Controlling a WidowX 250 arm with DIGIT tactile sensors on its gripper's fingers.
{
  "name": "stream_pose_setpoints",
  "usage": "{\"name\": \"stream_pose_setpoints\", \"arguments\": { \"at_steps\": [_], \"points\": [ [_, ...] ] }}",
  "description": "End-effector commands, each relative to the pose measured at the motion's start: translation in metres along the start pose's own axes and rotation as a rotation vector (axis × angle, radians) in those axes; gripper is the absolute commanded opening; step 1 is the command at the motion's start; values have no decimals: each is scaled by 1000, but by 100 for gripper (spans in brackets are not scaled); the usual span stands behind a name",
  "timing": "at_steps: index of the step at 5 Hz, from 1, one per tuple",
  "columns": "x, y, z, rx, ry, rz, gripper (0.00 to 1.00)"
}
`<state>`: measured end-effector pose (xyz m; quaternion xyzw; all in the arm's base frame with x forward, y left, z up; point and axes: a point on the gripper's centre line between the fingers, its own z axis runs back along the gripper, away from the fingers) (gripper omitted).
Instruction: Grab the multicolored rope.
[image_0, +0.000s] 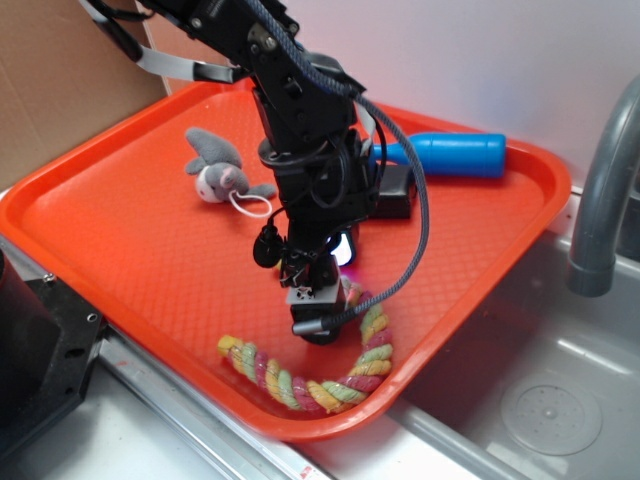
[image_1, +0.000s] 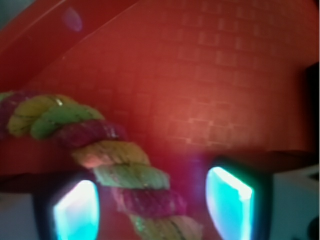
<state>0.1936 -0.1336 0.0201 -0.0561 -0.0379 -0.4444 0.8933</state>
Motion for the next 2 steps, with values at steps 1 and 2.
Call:
{"name": "stream_pose_setpoints", "arguments": {
  "at_steps": [1,2],
  "points": [
    [-8,-19,7,19,-22,-15,0],
    [-10,-29,17,63,-21,-32,0]
  ]
}}
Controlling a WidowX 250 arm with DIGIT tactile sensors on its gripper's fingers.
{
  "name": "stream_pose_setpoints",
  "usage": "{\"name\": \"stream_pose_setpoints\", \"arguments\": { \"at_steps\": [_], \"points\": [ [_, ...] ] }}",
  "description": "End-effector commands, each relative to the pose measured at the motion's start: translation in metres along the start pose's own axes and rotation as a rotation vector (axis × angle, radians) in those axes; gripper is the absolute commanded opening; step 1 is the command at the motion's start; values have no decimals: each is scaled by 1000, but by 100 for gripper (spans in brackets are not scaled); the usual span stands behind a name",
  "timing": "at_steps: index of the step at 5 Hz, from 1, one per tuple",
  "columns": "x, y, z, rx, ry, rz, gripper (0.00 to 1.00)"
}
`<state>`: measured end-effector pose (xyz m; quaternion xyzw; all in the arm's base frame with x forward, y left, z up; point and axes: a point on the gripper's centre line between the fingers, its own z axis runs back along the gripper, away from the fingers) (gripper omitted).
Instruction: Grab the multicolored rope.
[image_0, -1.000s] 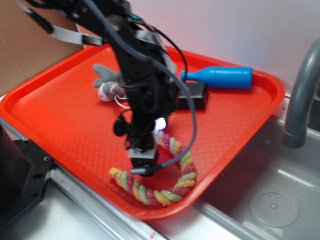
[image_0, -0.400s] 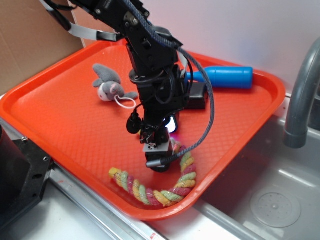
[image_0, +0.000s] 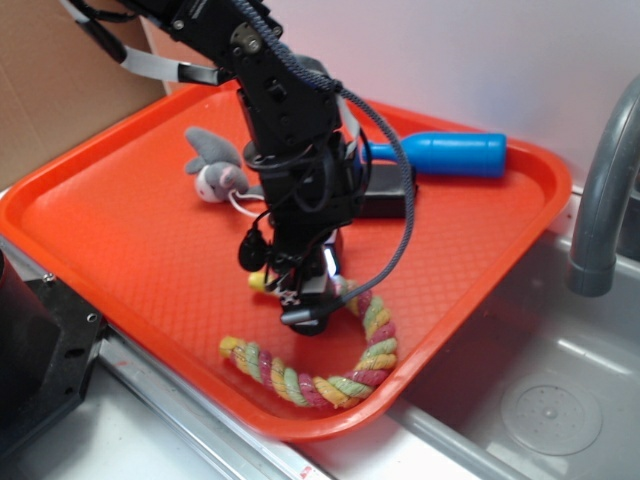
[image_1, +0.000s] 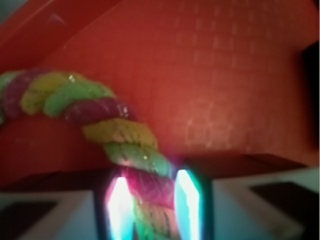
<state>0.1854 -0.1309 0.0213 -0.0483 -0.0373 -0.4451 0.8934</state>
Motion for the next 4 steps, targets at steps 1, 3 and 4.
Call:
{"name": "stream_pose_setpoints", "arguments": {
  "at_steps": [1,3,4],
  "points": [
    [-10,-30,45,117,-44,28,0],
    [-70,6,154,128,-77,532,0],
    [-95,22,205,29,-60,802,0]
  ]
}}
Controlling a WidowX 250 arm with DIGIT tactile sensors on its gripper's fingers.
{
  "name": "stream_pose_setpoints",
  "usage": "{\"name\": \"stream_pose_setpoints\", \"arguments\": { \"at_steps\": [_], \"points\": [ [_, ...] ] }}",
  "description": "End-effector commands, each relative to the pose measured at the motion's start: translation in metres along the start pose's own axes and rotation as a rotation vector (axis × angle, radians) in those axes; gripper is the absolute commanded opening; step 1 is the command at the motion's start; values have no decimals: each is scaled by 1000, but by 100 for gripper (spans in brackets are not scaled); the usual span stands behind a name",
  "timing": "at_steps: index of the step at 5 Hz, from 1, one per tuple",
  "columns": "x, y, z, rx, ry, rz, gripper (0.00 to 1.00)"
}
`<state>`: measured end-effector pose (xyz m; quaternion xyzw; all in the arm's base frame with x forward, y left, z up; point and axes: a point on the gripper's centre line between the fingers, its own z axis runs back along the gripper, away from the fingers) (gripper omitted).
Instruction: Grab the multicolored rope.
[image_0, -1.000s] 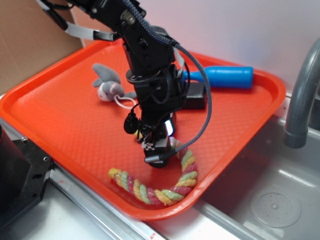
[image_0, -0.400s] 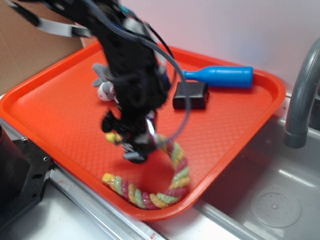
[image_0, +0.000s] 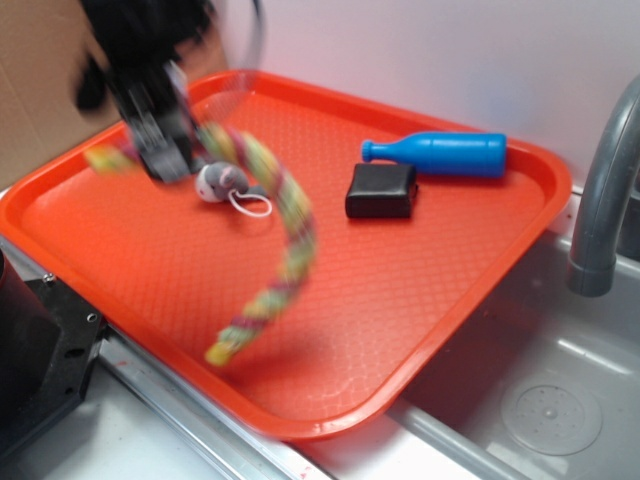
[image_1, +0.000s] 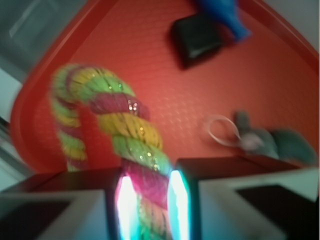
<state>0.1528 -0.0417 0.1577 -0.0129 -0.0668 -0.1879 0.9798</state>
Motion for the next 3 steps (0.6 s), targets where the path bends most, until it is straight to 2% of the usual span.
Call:
{"name": "stream_pose_setpoints", "arguments": {
  "at_steps": [1,2,3],
  "points": [
    [-18,20,74,-22,-14,509,0],
    [-16,25,88,-29,-95,654,0],
    [-15,24,89,-1,-111,607,0]
  ]
}}
